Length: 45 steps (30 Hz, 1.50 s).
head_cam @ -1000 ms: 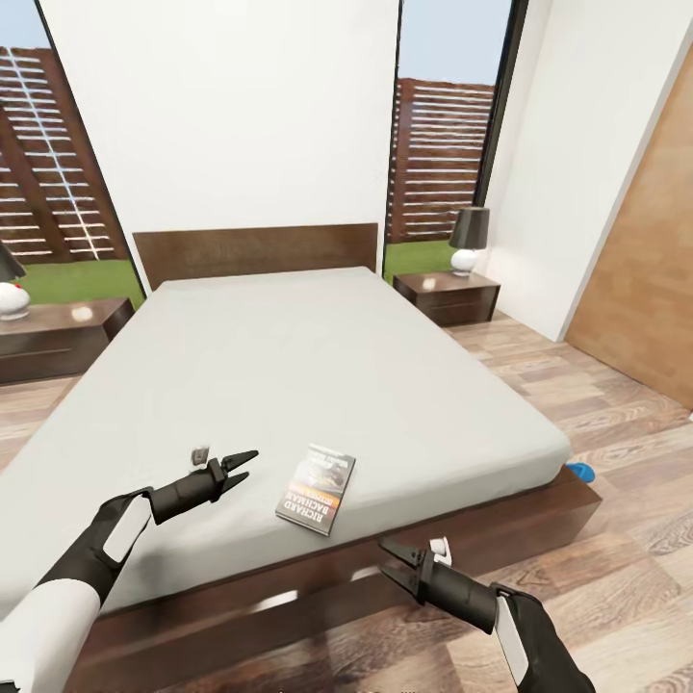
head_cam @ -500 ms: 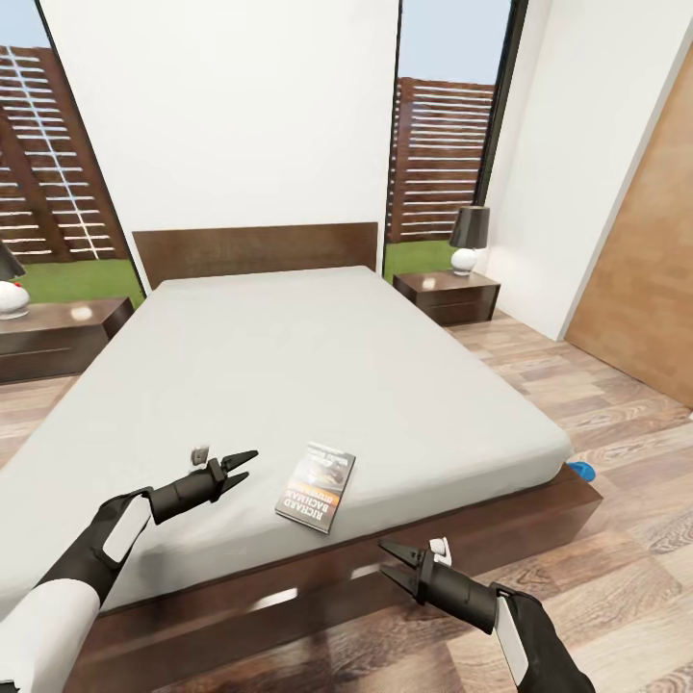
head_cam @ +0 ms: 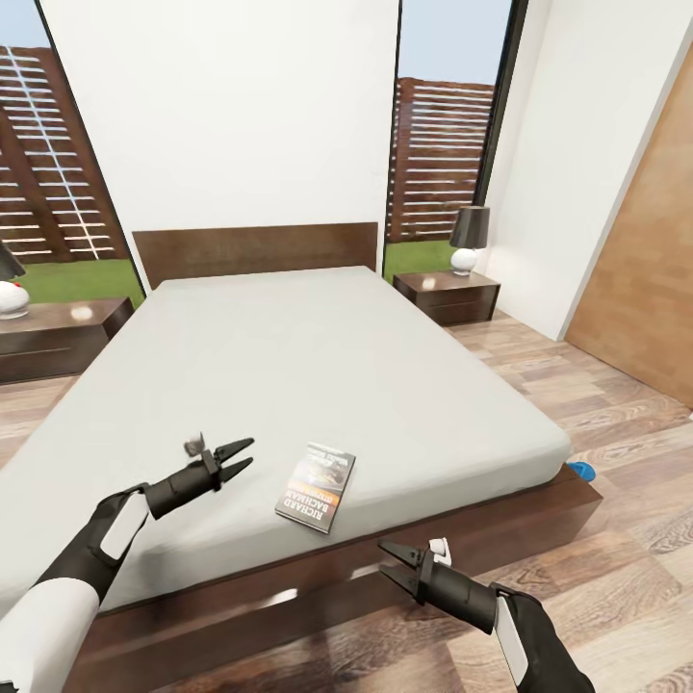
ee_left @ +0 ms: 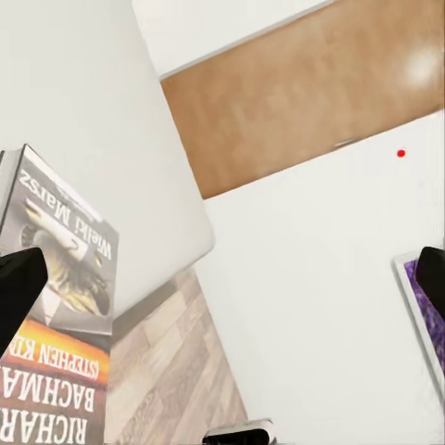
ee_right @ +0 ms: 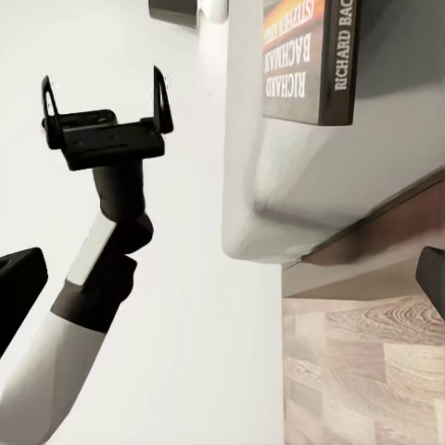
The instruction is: In the bedroom, move the book from the bed onto either nightstand, and place the two sandals side by side next to the bed.
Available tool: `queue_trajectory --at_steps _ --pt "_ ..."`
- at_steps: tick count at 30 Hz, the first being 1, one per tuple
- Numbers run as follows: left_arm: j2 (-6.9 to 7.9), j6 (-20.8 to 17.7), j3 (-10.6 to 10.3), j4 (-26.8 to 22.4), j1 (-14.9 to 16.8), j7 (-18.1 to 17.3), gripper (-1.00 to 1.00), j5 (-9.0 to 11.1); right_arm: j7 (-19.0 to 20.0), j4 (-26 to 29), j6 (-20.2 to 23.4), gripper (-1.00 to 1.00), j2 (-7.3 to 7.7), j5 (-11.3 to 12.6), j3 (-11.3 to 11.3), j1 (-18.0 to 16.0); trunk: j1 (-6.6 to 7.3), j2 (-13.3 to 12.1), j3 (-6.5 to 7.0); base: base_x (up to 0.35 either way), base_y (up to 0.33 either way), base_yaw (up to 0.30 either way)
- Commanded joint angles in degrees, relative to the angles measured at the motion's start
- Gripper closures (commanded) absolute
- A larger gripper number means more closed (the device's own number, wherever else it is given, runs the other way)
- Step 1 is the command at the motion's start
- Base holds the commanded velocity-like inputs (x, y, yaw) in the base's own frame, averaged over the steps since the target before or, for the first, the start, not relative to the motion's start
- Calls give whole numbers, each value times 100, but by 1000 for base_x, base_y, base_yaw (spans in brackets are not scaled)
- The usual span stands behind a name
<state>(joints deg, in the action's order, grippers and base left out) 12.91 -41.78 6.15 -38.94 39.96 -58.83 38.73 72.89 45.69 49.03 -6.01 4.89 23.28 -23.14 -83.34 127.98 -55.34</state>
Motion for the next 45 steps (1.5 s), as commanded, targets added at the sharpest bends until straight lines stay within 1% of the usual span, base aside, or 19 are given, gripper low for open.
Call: queue_trajectory --at_steps 1,4,8,19,26,33,39,45 --pt "1 -32 -2 1 3 -17 -100 63 15 2 37 -100 -5 -4 20 -3 1 2 -5 0 0 0" --pt "1 -25 -5 1 3 -34 -100 116 17 -2 37 -100 -5 2 26 1 1 2 -5 0 0 0" --pt "1 -17 -8 0 3 -35 -100 133 23 -4 37 -100 -5 3 26 -1 1 2 -5 0 0 0" --pt "1 -14 -3 11 3 -24 -100 130 32 -7 37 -100 -8 3 19 -2 1 2 -5 2 0 0" --pt "1 -12 -8 22 3 -14 -100 126 28 -7 37 -100 -10 3 19 -1 1 2 -5 176 16 0" --pt "-7 -6 -10 24 3 1 -100 128 24 -7 37 -100 -13 3 14 0 1 2 -5 29 5 0" --pt "-8 -3 -6 27 3 -33 -100 138 24 -7 37 -100 -14 3 12 -4 1 2 -5 1 151 0" --pt "-7 -5 -6 27 3 -29 -100 138 24 -7 37 -100 -12 3 10 0 1 2 -5 0 41 0"
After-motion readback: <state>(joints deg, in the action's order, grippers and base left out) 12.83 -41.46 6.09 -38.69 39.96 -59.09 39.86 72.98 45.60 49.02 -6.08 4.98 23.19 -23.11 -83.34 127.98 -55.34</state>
